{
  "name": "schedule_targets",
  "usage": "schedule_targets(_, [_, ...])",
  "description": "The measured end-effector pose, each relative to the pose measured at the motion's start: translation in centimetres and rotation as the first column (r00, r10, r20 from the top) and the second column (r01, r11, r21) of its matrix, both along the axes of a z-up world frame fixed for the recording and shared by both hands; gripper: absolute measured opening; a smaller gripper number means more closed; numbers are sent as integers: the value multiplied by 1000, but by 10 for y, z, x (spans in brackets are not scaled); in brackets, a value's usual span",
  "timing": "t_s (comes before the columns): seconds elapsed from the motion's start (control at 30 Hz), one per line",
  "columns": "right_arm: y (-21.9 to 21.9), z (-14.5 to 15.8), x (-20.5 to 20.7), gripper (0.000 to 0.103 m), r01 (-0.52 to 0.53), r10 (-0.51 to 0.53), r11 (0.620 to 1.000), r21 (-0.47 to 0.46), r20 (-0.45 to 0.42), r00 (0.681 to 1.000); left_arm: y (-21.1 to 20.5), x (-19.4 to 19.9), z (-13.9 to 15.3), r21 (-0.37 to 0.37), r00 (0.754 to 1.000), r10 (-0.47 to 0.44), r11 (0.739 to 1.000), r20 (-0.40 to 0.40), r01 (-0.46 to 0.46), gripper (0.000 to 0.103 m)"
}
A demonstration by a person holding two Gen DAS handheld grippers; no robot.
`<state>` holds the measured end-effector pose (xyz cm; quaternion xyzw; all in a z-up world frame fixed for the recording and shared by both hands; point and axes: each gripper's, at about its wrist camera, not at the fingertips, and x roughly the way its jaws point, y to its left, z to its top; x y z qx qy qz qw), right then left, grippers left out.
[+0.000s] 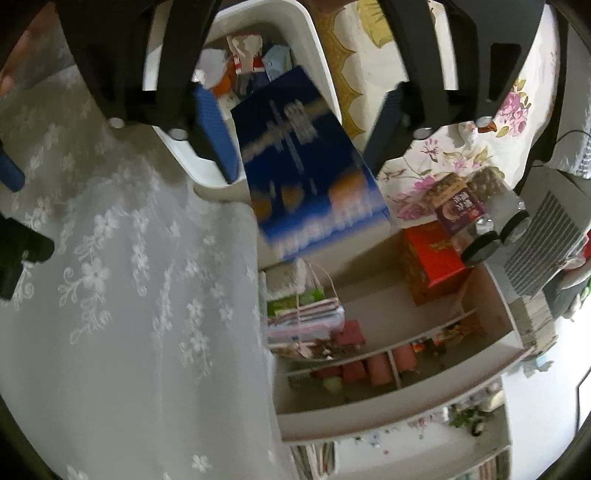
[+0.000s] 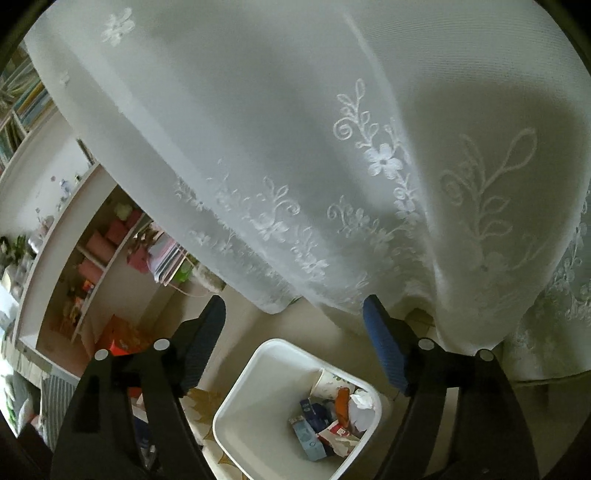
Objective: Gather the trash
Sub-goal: 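Carry biscuit box and orange peel over the white bin and release both, then move both tools back over the table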
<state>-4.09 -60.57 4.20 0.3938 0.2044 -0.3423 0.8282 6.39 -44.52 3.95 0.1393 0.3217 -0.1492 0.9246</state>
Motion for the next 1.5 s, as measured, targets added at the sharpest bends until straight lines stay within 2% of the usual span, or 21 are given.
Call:
schedule_targets(0.2, [5,3,4,79,-10,10,1000,-7,-9,1000,6,6,-1,-33,999,-17,999,-51,15,79])
schedule_targets(0.37, [18,8,10,85,-21,20,999,-45,-22,1000,22,7,6,-59,999,11,998,-38,-13,79])
schedule_targets(0.63, [59,16,27,95,-62,44,981,-186,-95,994,61,15,20,-100,996,84,991,-13,-85,80])
schedule_targets(0.7, [71,19,31,96,-73,49,972,-223,-109,993,73,18,22,-108,995,99,989,-8,-100,85])
schedule_targets(0.93, [113,16,53,96,-157,111,946,-285,-172,979,121,29,20,-135,983,180,974,-26,-182,85])
schedule_targets(1.07, [143,9,70,96,-214,151,925,-313,-215,965,159,38,14,-153,968,244,956,-51,-249,85])
schedule_targets(1.23, [191,-4,97,96,-312,216,884,-348,-287,933,206,53,4,-174,944,316,928,-98,-329,85])
schedule_targets(1.5, [273,-15,133,96,-454,324,802,-389,-355,877,296,70,-17,-193,881,443,861,-167,-470,85])
